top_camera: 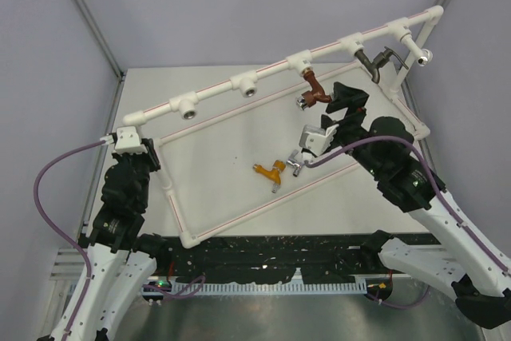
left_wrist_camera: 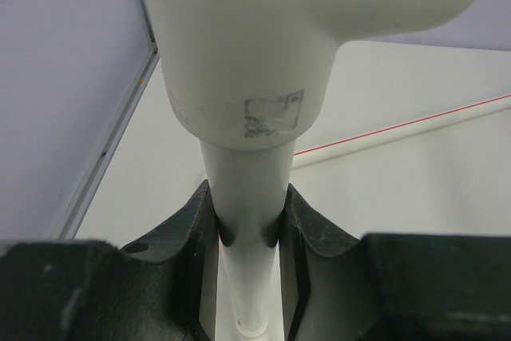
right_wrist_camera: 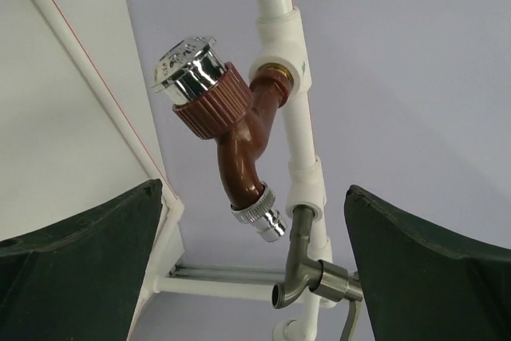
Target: Install the water faucets
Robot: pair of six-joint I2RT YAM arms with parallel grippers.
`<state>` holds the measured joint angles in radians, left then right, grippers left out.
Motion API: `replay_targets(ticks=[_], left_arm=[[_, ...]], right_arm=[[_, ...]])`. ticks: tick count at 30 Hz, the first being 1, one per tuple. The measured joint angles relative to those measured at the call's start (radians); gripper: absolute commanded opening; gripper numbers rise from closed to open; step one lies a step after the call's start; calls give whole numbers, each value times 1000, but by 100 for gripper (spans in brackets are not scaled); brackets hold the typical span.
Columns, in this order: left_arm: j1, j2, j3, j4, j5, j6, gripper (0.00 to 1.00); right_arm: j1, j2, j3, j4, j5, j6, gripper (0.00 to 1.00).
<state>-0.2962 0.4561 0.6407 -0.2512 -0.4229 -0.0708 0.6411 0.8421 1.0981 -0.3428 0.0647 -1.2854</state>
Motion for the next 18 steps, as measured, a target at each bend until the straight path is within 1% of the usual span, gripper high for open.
replay_targets(ticks=[3,7,13,14,15,16,17,18], left_arm=[[0,0,0,0,0,0,0],[0,0,0,0,0,0,0],[0,0,0,0,0,0,0],[0,0,0,0,0,0,0],[0,0,0,0,0,0,0],[0,0,0,0,0,0,0],[0,0,0,0,0,0,0],[0,0,0,0,0,0,0]], right_arm=[[45,17,-31,60,69,-101,91],[49,58,-102,205,158,-219,87],[49,139,-137,339,201,-303,75],[49,145,-139,355,203,-308,69],[49,150,-140,378,206,-310,60],[49,154,-141,393,208,-311,57],[49,159,-141,412,211,-307,51],[49,164,-141,427,213,-303,48]])
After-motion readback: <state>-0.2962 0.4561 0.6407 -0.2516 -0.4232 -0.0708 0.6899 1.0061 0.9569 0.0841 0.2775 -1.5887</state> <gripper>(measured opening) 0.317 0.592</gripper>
